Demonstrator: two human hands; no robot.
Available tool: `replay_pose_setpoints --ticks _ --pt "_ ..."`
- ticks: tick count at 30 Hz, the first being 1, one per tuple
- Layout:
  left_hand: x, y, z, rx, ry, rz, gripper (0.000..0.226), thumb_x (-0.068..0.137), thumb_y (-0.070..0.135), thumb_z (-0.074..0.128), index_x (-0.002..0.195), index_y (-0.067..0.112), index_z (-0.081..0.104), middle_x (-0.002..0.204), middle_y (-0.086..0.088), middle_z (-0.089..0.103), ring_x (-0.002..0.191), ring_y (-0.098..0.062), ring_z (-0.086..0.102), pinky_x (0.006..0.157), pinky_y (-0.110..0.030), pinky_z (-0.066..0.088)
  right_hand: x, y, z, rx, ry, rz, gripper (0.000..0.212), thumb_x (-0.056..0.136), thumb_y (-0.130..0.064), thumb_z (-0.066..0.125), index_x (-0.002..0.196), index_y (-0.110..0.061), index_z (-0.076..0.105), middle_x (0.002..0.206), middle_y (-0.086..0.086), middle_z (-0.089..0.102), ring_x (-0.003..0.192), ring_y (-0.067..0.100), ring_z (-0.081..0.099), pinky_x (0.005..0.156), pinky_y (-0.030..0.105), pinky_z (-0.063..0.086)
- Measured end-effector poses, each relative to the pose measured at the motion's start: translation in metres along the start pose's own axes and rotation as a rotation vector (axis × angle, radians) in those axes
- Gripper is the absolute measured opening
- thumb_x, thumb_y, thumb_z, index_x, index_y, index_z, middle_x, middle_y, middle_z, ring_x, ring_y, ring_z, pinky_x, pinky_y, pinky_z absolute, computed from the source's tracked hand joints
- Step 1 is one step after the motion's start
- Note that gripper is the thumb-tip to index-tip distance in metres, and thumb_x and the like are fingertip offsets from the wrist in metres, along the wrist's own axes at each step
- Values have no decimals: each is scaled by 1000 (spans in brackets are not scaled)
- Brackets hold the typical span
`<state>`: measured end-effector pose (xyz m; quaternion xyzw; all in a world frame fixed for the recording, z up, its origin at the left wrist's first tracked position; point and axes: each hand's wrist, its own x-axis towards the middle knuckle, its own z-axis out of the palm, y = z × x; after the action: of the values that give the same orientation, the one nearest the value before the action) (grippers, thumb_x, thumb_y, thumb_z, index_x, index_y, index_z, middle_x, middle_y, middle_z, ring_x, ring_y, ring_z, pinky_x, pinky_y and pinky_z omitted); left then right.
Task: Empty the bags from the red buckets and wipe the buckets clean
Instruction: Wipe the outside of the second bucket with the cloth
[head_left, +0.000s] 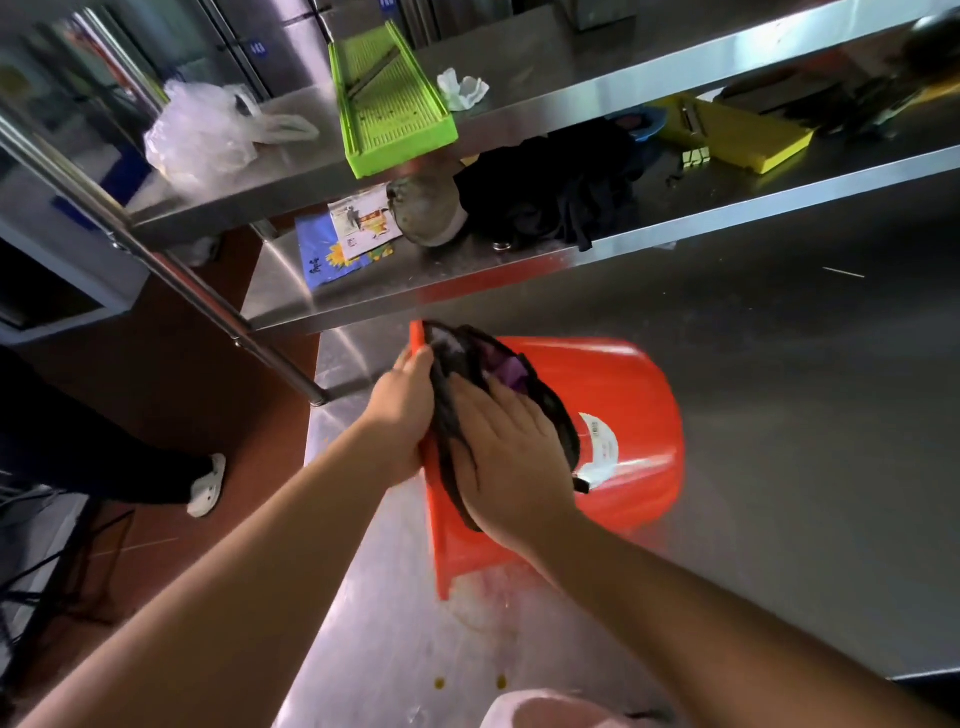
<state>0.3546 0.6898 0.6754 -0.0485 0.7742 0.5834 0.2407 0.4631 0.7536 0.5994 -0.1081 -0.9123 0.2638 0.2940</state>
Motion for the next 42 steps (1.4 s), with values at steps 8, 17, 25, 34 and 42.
replay_pose_setpoints --ticks 8,17,25,34,42 --pt "13 -11 4 29 20 -25 31 109 37 43 101 26 71 97 0 78 82 -13 76 70 -27 61 7 31 7 -118 3 -107 45 100 -32 46 143 -20 54 146 -5 55 136 24 48 107 41 38" --pt "15 -10 5 -47 -20 -53 32 112 42 37 116 28 65 97 -9 81 73 -30 79 59 -39 63 -8 150 -44 -199 81 569 42 95 -33 53 134 -18 53 139 5 55 127 33 49 102 48 42" --pt "-2 23 18 -93 20 -106 44 97 47 60 114 7 72 108 -23 76 96 -39 76 84 -58 62 -9 176 -56 169 122 889 30 95 -39 52 115 -18 57 117 12 62 105 35 60 80 37 46" --pt "-28 20 15 9 -262 -23 19 108 41 50 114 45 68 115 -17 76 104 -39 75 93 -60 59 -14 177 -52 231 46 1002 29 92 -46 47 110 -25 58 112 8 67 100 33 63 76 34 42" --pt "-21 35 39 75 -103 -15 37 105 49 46 136 32 59 134 -10 68 111 -36 72 94 -60 58 6 51 -45 149 94 388 43 94 -30 52 135 -17 56 132 1 63 121 25 56 102 41 42"
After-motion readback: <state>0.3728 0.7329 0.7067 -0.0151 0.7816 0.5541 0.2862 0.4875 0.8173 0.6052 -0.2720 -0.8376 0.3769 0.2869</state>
